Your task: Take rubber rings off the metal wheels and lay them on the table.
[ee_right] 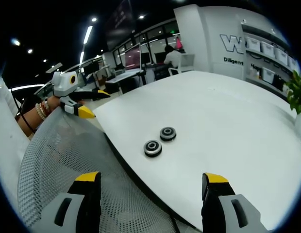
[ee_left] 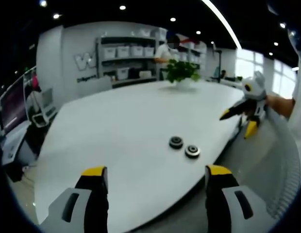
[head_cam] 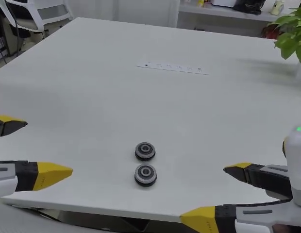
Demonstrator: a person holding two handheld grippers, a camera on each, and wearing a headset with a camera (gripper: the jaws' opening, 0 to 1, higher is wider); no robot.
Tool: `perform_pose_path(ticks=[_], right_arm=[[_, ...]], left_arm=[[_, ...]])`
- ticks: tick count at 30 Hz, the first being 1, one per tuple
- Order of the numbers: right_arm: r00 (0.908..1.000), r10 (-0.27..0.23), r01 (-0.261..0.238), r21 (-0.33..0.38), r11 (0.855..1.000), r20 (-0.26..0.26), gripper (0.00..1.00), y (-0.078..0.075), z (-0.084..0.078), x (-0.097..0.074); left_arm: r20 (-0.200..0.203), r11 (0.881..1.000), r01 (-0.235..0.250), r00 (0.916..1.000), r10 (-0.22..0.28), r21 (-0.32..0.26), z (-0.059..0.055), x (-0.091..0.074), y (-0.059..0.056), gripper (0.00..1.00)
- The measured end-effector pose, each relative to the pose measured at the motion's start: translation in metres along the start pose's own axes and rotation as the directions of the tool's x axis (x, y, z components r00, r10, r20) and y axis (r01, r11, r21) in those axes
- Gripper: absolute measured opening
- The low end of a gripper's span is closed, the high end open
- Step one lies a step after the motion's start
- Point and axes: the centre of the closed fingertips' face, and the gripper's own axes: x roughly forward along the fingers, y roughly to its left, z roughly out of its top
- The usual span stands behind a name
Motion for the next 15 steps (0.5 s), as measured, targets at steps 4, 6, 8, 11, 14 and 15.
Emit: perform_pose_path(ticks=[4,6,8,11,14,15], right_arm=[[1.0,-0.002,0.002,0.001,1.0,-0.003,0.85,-0.0005,-0.0005,0.0],[1.0,-0.003,0.003,0.001,1.0,-0.005,0.85,-0.0008,-0.0007,0.0002],[1.0,-0.005,0.005,0.002,1.0,-0.008,0.85,-0.001,-0.001,0.0003],[0.9999,-0.011,0.012,0.004,1.0,-0.012,0.84,-0.0023,-0.0015,0.0004],[0.9998,-0.019,0.019,0.006,1.0,-0.008,0.84,-0.0038,-0.001,0.0003],[0.9998,-0.022,0.022,0.006,1.0,-0.003,0.84,-0.0043,0.0,0.0002]], left_arm=[[0.028,0.999,0.012,0.9996,-0.011,-0.048,0.003,-0.0002,0.0024,0.84],[0.03,0.998,0.012,0.9995,-0.01,-0.054,0.0028,0.0004,0.0031,0.83],[0.024,0.999,0.019,0.9995,-0.018,-0.05,0.0017,0.0014,0.0023,0.83],[0.007,0.999,0.031,0.9995,-0.031,-0.035,-0.001,0.0026,0.0002,0.83],[0.01,0.998,0.052,0.9986,-0.052,-0.041,-0.0012,0.0032,-0.0017,0.83],[0.011,0.997,0.061,0.9981,-0.06,-0.048,-0.0012,0.0033,-0.0023,0.83]])
